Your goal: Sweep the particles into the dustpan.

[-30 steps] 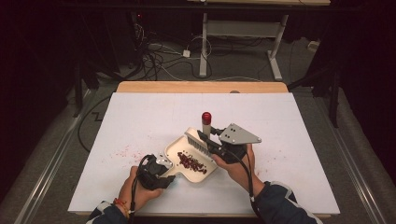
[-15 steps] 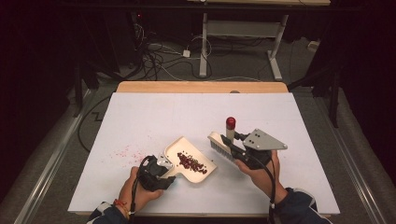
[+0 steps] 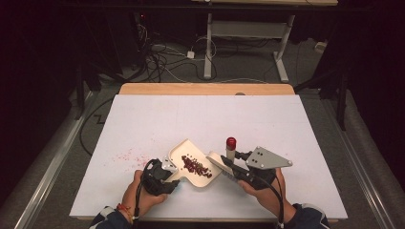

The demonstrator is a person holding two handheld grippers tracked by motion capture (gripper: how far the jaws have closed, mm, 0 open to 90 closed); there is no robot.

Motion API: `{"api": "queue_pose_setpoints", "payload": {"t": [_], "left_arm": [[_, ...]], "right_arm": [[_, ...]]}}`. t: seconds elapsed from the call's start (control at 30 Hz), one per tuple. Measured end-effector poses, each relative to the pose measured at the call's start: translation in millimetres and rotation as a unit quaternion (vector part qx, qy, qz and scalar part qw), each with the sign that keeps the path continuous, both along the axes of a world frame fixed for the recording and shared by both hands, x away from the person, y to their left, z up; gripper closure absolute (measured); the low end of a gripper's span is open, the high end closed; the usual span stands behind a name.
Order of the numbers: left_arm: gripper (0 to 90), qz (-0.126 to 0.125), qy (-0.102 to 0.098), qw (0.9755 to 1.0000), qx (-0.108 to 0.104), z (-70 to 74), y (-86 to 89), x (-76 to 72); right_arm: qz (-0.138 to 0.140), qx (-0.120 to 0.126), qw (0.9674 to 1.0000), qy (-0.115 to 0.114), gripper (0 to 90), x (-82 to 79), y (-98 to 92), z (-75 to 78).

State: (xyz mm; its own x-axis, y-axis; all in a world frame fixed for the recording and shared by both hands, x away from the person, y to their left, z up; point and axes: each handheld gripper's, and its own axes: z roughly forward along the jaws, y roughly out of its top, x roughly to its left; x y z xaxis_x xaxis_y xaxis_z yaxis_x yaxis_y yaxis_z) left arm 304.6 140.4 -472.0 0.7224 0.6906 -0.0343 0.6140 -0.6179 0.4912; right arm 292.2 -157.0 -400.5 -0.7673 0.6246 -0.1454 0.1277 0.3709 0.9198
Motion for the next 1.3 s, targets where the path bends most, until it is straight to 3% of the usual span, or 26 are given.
{"api": "queue_pose_setpoints", "payload": {"t": [0.17, 0.33, 0.43, 0.6, 0.8, 0.9, 1.03, 1.1, 1.3], "left_arm": [[63.5, -0.002, 0.001, 1.0, 0.001, 0.4, 0.8, 0.5], [63.5, -0.007, 0.0, 1.0, 0.005, 3.3, 3.3, 1.0], [63.6, -0.011, 0.002, 0.9999, 0.011, 5.6, 4.2, -0.2], [63.5, -0.018, -0.004, 0.9997, 0.019, 8.7, 2.2, -4.3], [63.5, -0.017, -0.002, 0.9997, 0.019, 6.6, 1.9, -3.9], [63.5, -0.016, -0.002, 0.9997, 0.017, 6.0, 2.5, -3.6], [63.5, -0.015, -0.002, 0.9998, 0.015, 5.3, 2.8, -3.2], [63.5, -0.015, 0.0, 0.9998, 0.016, 4.5, 2.8, -2.4], [63.5, -0.012, 0.002, 0.9999, 0.011, 3.2, 2.5, -1.4]], "right_arm": [[0.018, 0.023, 0.9996, 0.004, 70.1, -1.5, -4.2, 7.9], [-0.007, 0.019, 0.9996, -0.022, 70.1, 0.1, -14.0, 16.2], [-0.019, 0.009, 0.9995, -0.025, 70.1, 3.8, -18.6, 16.9], [-0.038, -0.028, 0.9988, -0.011, 70.1, 9.3, -17.2, 8.4], [-0.006, -0.019, 0.9997, 0.014, 70.1, 4.2, -7.2, 5.4], [0.015, 0.0, 0.9997, 0.017, 70.1, 0.1, -4.7, 8.6], [-0.001, 0.007, 1.0, -0.004, 70.1, -0.3, -11.9, 16.8], [-0.008, 0.007, 0.9999, -0.003, 70.1, 0.8, -15.8, 18.4], [-0.011, -0.004, 0.9998, -0.014, 70.1, 6.9, -13.0, 12.3]]}}
